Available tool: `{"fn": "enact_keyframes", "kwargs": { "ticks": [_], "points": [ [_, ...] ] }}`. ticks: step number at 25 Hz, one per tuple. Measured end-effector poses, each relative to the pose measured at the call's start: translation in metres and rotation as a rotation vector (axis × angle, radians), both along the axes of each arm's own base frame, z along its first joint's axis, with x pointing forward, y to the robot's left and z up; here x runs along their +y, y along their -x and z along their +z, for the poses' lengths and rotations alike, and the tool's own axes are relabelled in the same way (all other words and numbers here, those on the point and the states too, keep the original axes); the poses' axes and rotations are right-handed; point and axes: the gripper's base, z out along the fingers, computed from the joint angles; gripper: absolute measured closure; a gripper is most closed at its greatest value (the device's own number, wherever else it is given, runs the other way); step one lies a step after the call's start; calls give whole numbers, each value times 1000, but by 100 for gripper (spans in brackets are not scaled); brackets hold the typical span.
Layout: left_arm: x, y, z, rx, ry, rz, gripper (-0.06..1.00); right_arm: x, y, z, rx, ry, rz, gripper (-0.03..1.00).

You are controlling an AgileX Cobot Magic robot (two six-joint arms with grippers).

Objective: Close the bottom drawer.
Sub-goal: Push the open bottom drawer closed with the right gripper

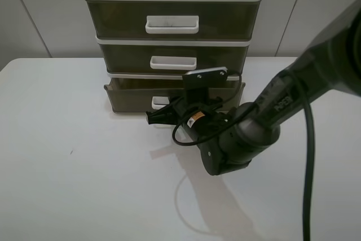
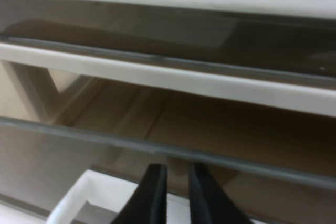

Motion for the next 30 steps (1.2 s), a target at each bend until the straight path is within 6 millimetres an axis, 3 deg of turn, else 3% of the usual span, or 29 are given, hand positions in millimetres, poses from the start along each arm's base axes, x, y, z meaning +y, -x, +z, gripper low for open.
{"fn": "enact_keyframes", "kwargs": {
  "ticks": [16, 30],
  "points": [
    [0, 0, 0, 0, 0, 0, 23, 15, -11, 1, -4, -42, -24, 95],
    [0, 0, 0, 0, 0, 0, 23, 15, -17, 0, 27, -55, -62, 95]
  ]
}}
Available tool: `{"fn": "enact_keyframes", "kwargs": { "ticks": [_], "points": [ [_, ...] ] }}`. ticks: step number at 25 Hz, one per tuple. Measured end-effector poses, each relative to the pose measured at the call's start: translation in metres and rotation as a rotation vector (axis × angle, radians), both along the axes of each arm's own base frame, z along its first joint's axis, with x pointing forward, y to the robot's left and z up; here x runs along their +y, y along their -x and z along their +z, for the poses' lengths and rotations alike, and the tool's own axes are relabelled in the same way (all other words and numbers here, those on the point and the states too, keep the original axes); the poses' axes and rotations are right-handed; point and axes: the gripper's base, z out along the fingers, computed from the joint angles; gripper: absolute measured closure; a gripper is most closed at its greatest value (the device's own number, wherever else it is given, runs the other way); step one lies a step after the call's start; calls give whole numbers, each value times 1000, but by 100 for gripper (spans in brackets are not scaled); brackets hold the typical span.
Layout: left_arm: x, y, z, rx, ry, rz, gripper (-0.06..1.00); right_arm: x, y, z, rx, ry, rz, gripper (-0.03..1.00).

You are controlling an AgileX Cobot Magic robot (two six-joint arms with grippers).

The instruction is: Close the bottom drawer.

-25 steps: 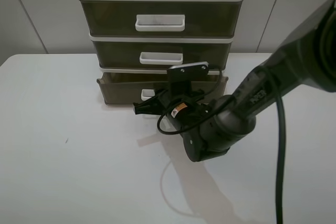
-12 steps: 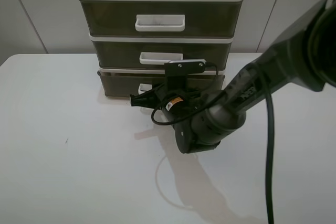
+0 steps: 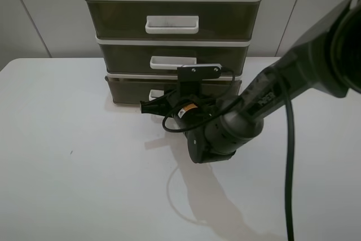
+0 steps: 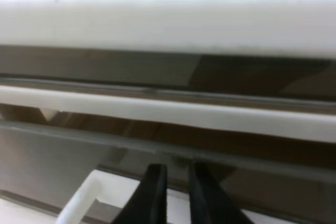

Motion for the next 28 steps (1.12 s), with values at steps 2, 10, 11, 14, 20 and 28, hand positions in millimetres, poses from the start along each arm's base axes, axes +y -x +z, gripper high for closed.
{"fn": "enact_keyframes", "kwargs": {
  "ticks": [2, 10, 11, 14, 20, 28],
  "points": [
    [0, 0, 0, 0, 0, 0, 23, 0, 0, 0, -1, 3, 0, 95],
    [0, 0, 0, 0, 0, 0, 23, -14, 23, 23, 14, 10, 22, 95],
    [0, 0, 0, 0, 0, 0, 23, -19, 27, 29, 17, 9, 24, 95],
    [0, 0, 0, 0, 0, 0, 23, -33, 42, 47, 30, 12, 52, 95],
    [0, 0, 0, 0, 0, 0, 23, -65, 81, 75, 162, 30, 156, 89],
    [0, 0, 0, 0, 0, 0, 23, -138, 86, 118, 336, -66, 7, 22]
  ]
}}
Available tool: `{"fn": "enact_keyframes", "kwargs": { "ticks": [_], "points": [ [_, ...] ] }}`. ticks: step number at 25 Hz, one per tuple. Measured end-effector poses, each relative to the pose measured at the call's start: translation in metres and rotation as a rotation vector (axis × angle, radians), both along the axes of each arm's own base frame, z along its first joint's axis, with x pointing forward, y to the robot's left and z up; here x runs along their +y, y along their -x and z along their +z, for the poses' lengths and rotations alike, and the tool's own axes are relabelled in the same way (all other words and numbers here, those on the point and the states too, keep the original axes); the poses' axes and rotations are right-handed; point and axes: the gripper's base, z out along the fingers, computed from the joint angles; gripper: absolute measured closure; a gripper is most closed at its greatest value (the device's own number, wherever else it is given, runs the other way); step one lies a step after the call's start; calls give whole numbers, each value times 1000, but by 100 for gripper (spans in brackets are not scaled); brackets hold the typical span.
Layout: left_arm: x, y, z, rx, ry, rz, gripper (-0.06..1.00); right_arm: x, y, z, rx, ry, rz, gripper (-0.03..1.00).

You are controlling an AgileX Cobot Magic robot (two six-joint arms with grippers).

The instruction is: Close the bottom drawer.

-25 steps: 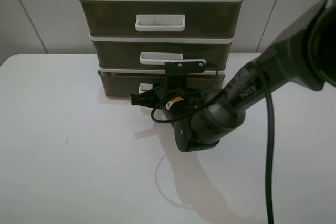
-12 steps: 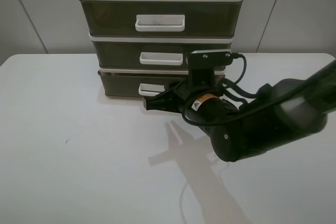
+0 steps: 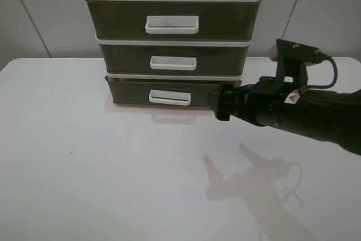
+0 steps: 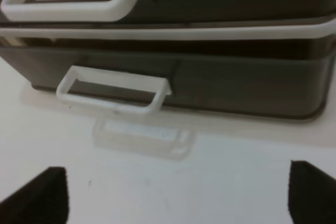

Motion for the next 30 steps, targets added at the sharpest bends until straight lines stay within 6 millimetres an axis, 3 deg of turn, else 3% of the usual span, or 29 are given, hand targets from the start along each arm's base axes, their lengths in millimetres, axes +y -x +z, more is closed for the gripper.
{"fn": "enact_keyframes", "kwargs": {
  "ticks": [4, 7, 12, 16, 19, 23, 30],
  "points": [
    [0, 0, 0, 0, 0, 0, 23, -44, 8, 32, 65, -66, -75, 16],
    [0, 0, 0, 0, 0, 0, 23, -75, 27, 56, 71, -98, -124, 15],
    [0, 0, 0, 0, 0, 0, 23, -115, 73, 108, 20, 0, -205, 15],
    [0, 0, 0, 0, 0, 0, 23, -128, 112, 142, -30, 132, -257, 15],
    [0, 0, 0, 0, 0, 0, 23, -130, 131, 147, -20, 195, -247, 15],
    [0, 0, 0, 0, 0, 0, 23, -129, 142, 141, 61, 215, -210, 15],
    [0, 0, 0, 0, 0, 0, 23, -137, 175, 142, -82, 270, -262, 15]
  ]
}}
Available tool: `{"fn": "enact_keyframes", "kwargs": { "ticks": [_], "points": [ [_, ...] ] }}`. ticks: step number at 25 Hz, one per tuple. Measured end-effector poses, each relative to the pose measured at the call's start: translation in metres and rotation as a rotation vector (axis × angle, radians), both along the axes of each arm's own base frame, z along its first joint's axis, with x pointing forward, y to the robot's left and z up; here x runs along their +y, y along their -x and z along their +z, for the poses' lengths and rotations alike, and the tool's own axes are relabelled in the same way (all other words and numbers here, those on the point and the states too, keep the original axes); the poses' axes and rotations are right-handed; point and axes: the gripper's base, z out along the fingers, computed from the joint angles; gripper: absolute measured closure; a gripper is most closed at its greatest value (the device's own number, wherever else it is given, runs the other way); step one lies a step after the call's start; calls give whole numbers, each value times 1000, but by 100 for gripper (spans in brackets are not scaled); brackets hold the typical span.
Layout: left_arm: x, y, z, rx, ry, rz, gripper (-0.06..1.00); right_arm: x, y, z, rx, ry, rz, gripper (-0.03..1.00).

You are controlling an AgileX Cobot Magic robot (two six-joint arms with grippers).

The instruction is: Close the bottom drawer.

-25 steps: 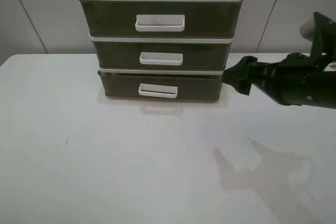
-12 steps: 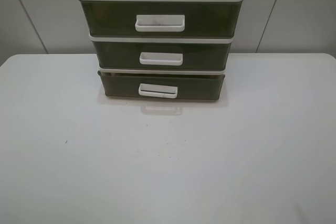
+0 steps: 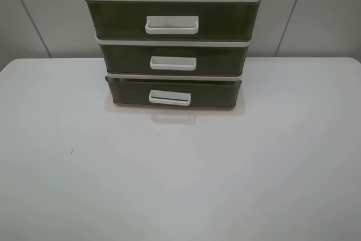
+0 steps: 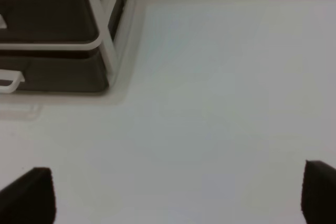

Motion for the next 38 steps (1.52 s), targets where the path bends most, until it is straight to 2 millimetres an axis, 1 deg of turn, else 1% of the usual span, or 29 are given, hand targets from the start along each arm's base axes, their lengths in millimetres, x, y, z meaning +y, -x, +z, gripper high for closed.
{"fn": "enact_keyframes", "kwargs": {
  "ticks": [3, 4, 5, 7, 11, 38],
  "points": [
    [0, 0, 0, 0, 0, 0, 23, -2, 12, -9, -36, 13, -8, 15],
    [0, 0, 0, 0, 0, 0, 23, -2, 12, -9, -36, 13, -8, 15],
    [0, 0, 0, 0, 0, 0, 23, -2, 18, -19, -58, 13, -8, 15],
    [0, 0, 0, 0, 0, 0, 23, -3, 22, -30, -92, 11, -8, 15],
    [0, 0, 0, 0, 0, 0, 23, -4, 33, -40, -146, 17, -14, 15],
    [0, 0, 0, 0, -1, 0, 23, -4, 33, -41, -145, 21, -28, 15]
  ]
}}
